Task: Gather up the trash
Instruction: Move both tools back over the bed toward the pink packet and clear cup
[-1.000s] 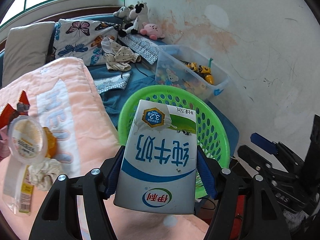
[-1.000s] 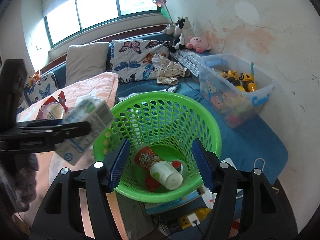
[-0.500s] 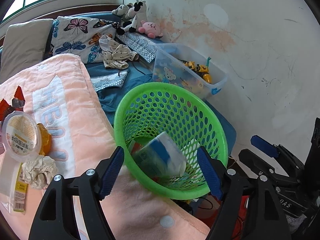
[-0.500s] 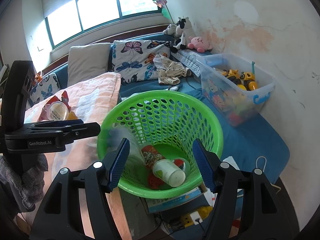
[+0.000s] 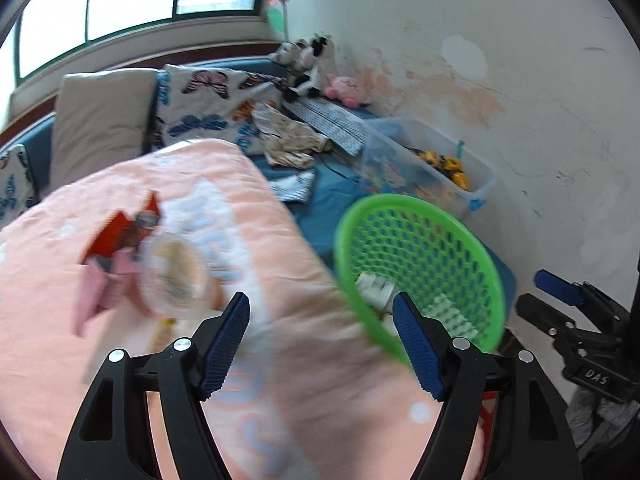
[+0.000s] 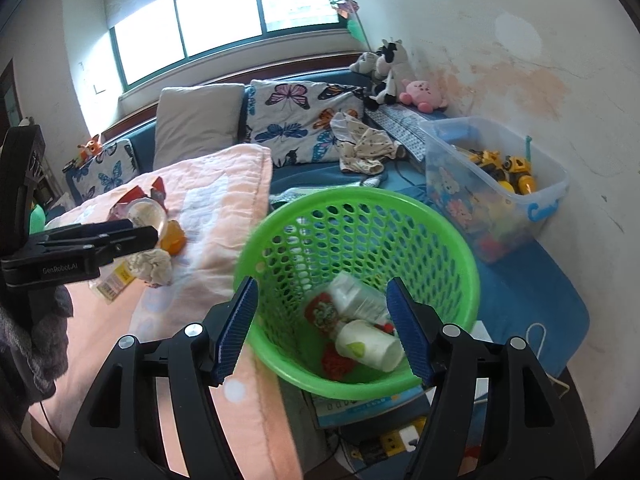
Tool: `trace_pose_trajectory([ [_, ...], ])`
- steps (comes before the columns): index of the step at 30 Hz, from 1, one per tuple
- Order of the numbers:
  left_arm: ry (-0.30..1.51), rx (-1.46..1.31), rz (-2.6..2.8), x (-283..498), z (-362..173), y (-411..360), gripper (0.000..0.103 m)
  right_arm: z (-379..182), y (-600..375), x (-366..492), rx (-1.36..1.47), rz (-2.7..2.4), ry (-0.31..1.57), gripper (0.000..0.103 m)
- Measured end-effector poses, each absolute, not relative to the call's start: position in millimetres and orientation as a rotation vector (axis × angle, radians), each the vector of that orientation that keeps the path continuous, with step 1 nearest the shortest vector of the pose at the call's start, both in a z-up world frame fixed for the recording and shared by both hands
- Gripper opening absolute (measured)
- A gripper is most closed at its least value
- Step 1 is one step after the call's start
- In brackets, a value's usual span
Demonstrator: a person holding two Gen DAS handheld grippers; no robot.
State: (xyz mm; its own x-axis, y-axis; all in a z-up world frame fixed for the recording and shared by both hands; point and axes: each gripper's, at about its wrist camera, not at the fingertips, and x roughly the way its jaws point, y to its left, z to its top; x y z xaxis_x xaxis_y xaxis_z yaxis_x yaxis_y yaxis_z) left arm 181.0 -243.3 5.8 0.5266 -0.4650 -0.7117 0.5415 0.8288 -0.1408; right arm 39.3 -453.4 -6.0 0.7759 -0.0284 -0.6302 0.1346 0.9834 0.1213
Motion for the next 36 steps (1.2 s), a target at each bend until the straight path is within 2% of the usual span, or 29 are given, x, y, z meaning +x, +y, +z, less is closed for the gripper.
trace_pose_trajectory([
  [15, 0.775, 0.068, -0.375, 221.2, 5.3, -127.5, 0.07, 1.3, -406.0, 68.8, 0.113, 0.024, 0.68, 0.071],
  [23, 0.813, 0.061, -0.385, 236.6, -11.0, -111.4, 0.069, 1.7, -381.7, 90.2, 0.097, 0.09, 0.694, 0.072],
  [29, 0.832, 0.062, -0.411, 245.5, -21.9, -113.3, 0.061, -5.7, -364.7, 105.5, 0.078, 0.133, 0.722, 0.072],
  [35, 0.832, 0.049, -0.439, 249.3, -25.2, -111.9, 0.044, -11.9, -349.9, 123.0, 0.06, 0.179, 0.745, 0.077],
  [36, 0.828, 0.046, -0.446, 249.3, -25.0, -111.5, 0.039, -12.8, -347.6, 125.2, 0.055, 0.183, 0.748, 0.077],
])
